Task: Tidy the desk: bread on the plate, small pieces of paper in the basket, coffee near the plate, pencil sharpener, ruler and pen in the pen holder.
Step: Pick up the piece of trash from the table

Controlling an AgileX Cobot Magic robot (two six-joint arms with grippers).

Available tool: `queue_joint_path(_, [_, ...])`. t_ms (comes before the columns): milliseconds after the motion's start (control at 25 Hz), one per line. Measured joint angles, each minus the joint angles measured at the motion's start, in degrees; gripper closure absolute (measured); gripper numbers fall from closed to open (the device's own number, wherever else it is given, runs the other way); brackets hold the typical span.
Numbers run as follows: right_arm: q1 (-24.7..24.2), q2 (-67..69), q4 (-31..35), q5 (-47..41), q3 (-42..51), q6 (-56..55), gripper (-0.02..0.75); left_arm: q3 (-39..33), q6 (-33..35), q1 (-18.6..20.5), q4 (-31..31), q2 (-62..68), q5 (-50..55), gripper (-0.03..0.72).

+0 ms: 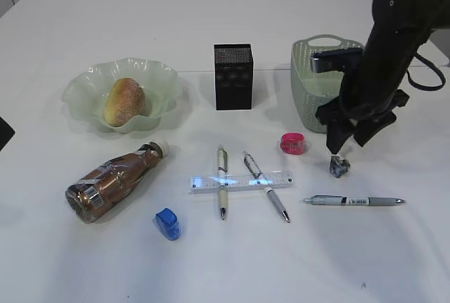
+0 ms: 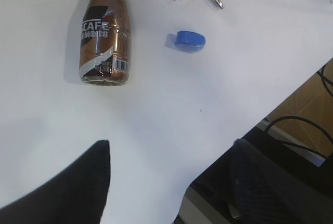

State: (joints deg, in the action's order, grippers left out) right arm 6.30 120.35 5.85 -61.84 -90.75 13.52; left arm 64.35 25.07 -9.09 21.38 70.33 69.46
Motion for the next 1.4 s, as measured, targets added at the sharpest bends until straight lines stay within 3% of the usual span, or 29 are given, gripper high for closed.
queue_joint_path(1000, [0.10,-3.57,2.66,-7.38,-0.09,-0.14,0.269,0.00,0.00,0.00,0.00,0.00,0.21,0.179])
queue_joint_path(1400, [0.10,-11.55,5.01,-7.50,8.32,-0.17,0.270,0.00,0.00,0.00,0.00,0.00,0.21,0.179])
